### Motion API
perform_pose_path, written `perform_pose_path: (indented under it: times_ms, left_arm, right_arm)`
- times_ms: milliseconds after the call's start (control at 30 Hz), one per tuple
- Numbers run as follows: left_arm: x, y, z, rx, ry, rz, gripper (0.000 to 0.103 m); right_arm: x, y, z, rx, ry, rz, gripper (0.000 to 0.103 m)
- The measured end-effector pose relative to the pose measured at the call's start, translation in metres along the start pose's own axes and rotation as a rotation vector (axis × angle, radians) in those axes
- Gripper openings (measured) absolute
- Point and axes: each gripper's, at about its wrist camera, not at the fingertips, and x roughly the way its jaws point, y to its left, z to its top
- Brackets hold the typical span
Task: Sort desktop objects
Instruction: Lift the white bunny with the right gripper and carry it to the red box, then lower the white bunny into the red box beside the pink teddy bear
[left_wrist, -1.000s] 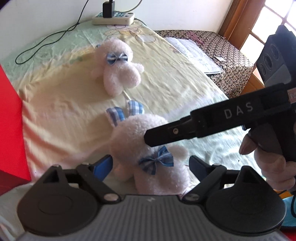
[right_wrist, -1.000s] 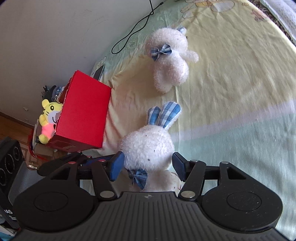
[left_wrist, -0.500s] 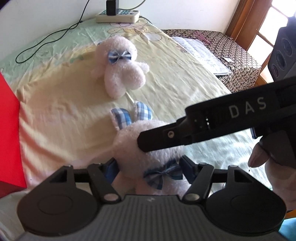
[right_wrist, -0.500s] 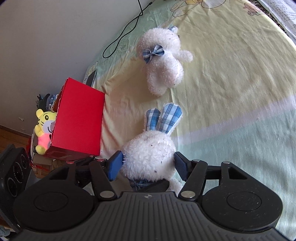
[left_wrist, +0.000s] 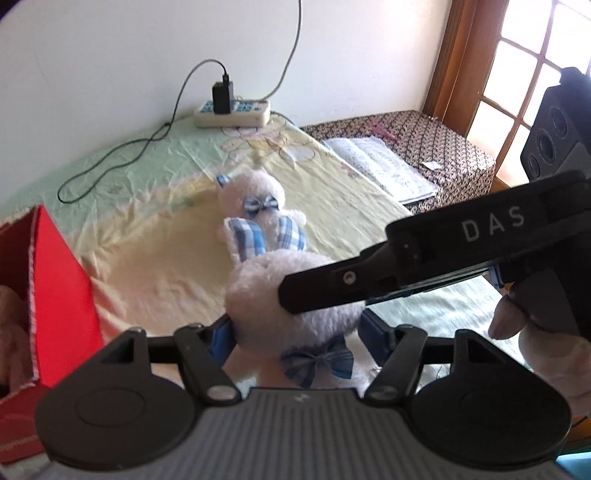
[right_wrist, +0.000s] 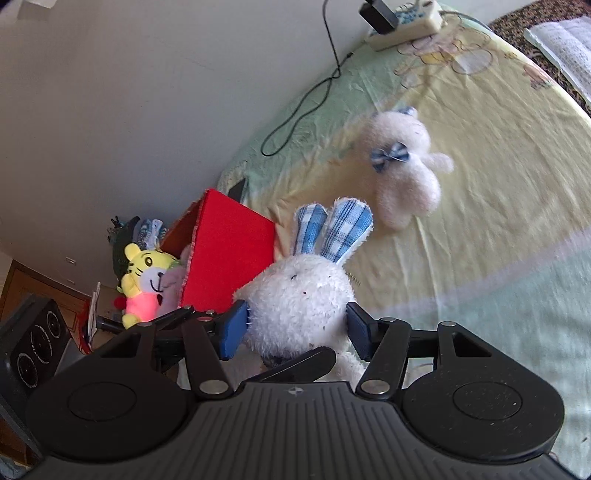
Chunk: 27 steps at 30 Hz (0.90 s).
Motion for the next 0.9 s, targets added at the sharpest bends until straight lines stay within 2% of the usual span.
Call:
perform_pose_path:
  times_ms: [233, 433, 600, 800, 900]
  left_arm:
    - [-0.068, 0.059, 0.011, 0.02, -0.144, 0.042, 0.07]
    - [-0.099, 0.113, 0.009, 0.021, -0.203, 0.11, 0.071]
    - [-0.099, 0.15, 0.001, -0.011, -0.199, 0.166, 0.071]
    - [-0.079, 0.188, -0.014, -0.078, -0.142, 0.156, 0.07]
    - [-0.071, 0.192, -0.021, -0.069, -0.126, 0.17, 0.07]
  right_arm:
    - [0.018, 0.08, 0.007, -0.111, -0.089, 0.065, 0.061]
    - [0.056, 0.133, 0.018, -0.205, -0.105, 0.103, 0.061]
    - [0.095, 0.162, 0.025, -0.268, -0.067, 0.103, 0.061]
    - [0.134, 0.177, 0.026, -0.324, -0.003, 0.04, 0.061]
    - [0.145, 0.181, 0.028, -0.343, 0.015, 0.01, 0.061]
